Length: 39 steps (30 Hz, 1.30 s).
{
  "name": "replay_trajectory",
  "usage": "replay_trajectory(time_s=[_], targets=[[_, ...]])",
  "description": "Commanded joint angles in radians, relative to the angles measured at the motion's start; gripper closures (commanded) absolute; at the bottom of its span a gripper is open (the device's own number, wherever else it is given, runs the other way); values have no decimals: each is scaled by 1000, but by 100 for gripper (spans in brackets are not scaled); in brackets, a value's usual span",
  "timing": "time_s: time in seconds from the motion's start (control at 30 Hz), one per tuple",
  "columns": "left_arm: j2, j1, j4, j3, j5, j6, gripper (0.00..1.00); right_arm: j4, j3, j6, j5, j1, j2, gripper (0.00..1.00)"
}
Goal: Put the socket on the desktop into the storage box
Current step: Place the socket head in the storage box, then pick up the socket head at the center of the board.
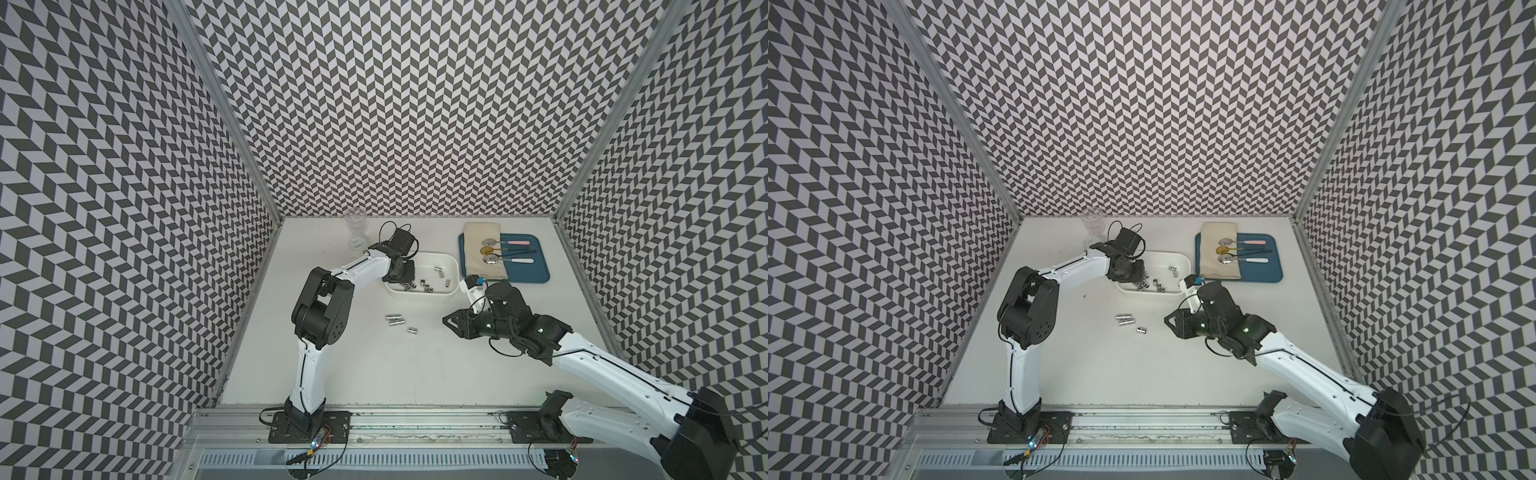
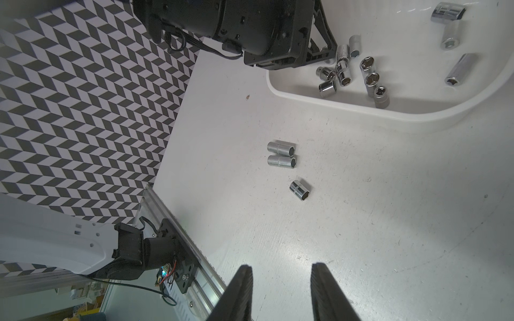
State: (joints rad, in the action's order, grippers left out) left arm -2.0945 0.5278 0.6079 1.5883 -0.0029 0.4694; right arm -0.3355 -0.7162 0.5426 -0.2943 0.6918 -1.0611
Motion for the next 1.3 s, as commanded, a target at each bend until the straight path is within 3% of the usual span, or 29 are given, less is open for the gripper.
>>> replay_trajectory(time_s=[0.0, 0.37, 1.0, 1.27], targets=[[32, -3, 12, 29, -2, -4, 61, 32, -15, 0, -13, -4, 12, 61], [126, 0, 5, 0, 13, 2, 61, 17, -24, -7, -4, -5, 12, 61], [397, 2, -69, -251, 65, 15, 61, -3, -49, -24, 3, -5, -15, 61], [539, -7, -98, -385, 103, 30, 60, -31, -76, -78, -2, 1, -64, 55]])
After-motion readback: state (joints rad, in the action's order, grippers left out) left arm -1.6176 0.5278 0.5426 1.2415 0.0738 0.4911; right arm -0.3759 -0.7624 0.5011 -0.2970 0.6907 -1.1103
